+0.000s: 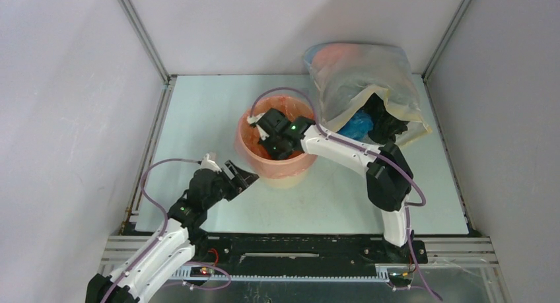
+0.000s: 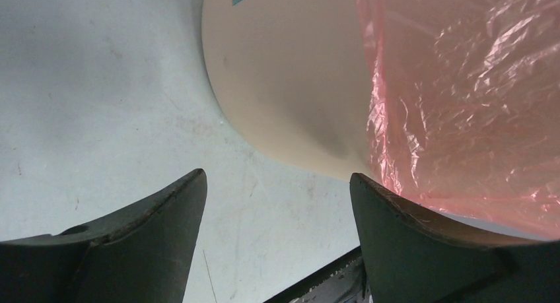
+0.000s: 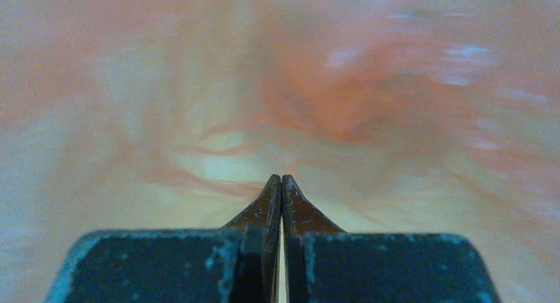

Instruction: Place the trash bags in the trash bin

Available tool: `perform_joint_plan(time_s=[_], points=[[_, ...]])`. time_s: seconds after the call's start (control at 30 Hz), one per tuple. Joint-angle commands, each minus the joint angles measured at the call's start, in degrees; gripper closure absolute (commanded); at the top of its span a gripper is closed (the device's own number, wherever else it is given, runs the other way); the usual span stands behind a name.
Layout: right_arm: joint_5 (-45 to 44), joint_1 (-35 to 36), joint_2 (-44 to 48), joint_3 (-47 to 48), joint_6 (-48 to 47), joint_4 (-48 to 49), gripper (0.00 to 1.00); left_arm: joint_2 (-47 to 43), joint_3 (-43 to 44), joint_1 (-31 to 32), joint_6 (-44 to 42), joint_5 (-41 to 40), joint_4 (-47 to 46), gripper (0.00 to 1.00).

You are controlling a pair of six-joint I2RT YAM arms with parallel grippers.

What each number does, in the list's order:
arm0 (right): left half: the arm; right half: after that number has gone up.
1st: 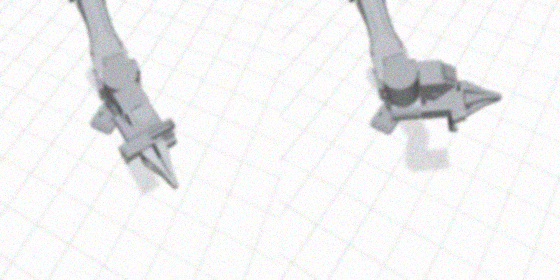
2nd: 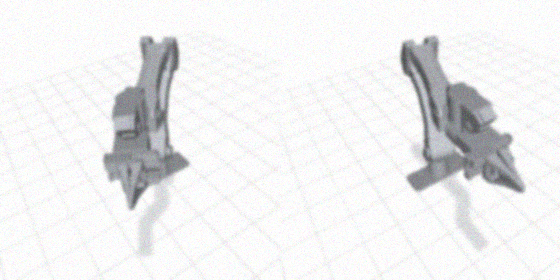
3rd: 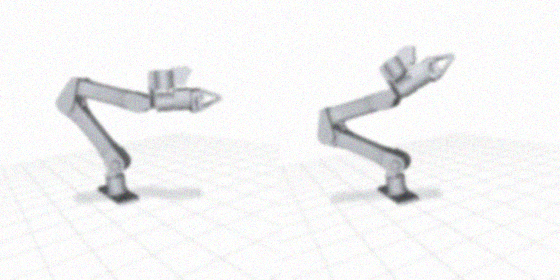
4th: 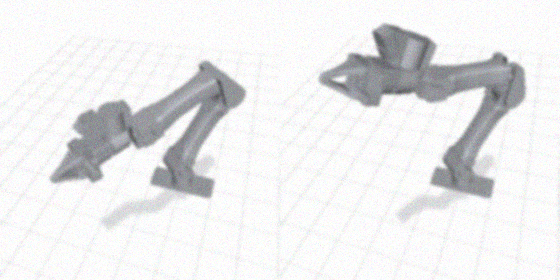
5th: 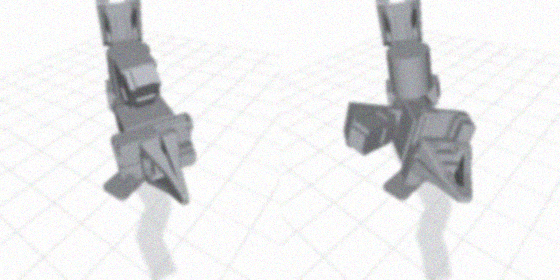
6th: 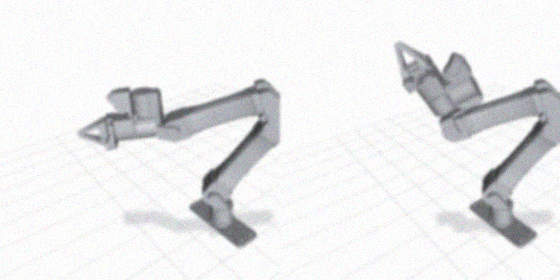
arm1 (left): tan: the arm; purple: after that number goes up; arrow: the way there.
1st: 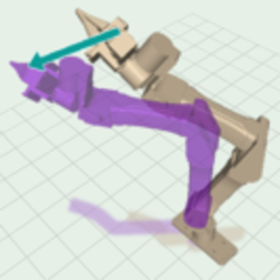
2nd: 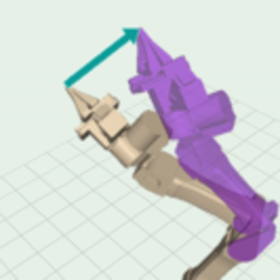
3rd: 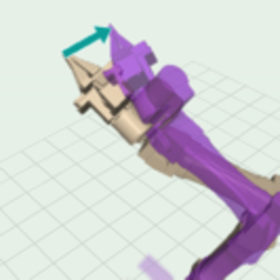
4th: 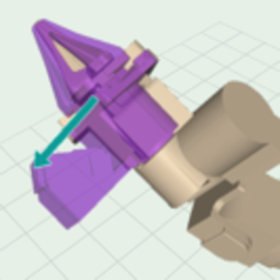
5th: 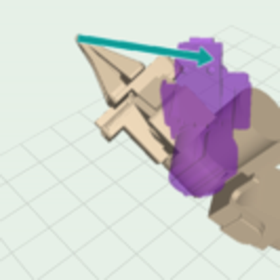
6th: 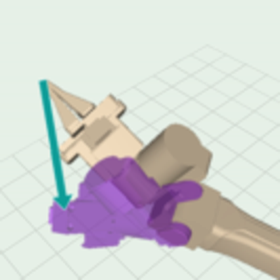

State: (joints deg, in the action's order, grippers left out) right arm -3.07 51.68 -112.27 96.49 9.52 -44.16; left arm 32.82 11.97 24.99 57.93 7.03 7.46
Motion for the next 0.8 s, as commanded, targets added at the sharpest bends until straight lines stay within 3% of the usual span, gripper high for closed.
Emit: perform_joint_plan(time_s=[0.0, 0.17, 0.43, 0.6, 0.77], points=[[16.75, 1.69, -0.82, 0.6, -0.95, 3.02, 1.0, 2.38, 2.24, -0.28, -2.54, -0.46, -4.93, 0.16], [15.86, -0.48, 0.28, 0.39, -0.05, 2.24, 1.0, 4.09, 2.54, -0.27, -3.41, -1.23, -5.43, 0.16], [5.77, -1.19, 7.73, 0.3, -0.6, -0.54, 0.98, 0.79, 1.87, -0.3, -4.7, -2.14, -2.1, 0.16], [3.1, -0.07, 16.12, -0.94, -1.96, 0.04, 0.79, -1.42, 2.43, -0.3, -6.1, -2.37, 1.44, 0.15], [-2.78, 2.66, 26.28, -4.76, -2.87, 3.11, 0.5, -1.72, 2.14, -0.3, -8.02, 1.31, 0.36, 0.14]])
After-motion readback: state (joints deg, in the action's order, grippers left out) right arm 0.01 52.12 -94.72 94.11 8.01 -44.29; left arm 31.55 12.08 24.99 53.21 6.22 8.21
